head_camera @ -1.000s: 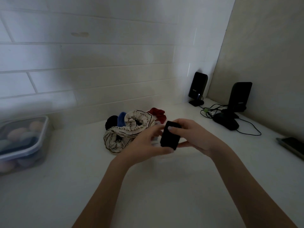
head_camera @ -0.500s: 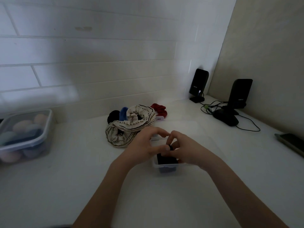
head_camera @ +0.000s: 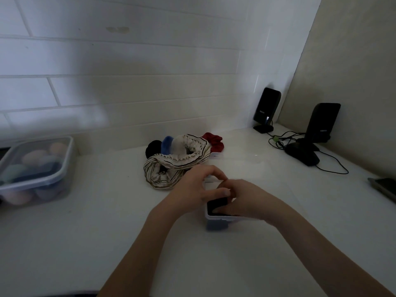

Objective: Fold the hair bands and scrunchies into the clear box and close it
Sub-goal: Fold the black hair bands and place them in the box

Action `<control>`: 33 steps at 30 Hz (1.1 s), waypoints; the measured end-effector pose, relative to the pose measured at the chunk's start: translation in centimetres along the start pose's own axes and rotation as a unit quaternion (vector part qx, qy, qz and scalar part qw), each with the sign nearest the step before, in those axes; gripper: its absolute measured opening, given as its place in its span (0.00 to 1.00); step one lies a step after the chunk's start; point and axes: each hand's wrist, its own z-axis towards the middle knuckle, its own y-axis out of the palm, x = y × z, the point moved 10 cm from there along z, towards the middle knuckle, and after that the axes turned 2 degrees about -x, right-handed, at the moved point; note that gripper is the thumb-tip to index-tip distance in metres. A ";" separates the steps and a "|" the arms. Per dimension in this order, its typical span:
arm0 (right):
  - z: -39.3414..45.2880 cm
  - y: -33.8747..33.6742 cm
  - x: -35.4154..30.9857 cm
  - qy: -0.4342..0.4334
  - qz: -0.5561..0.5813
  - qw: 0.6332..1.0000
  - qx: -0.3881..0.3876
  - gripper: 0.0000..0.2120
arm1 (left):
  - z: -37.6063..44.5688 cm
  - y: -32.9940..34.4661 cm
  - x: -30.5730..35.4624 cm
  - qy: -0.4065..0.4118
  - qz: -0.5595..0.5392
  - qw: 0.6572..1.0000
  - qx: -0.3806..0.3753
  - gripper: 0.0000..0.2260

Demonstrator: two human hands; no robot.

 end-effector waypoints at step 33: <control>-0.9 -0.4 -4.2 -0.103 -0.274 0.955 -0.039 0.12 | 0.0 0.0 0.4 0.010 -0.001 1.000 -0.003 0.12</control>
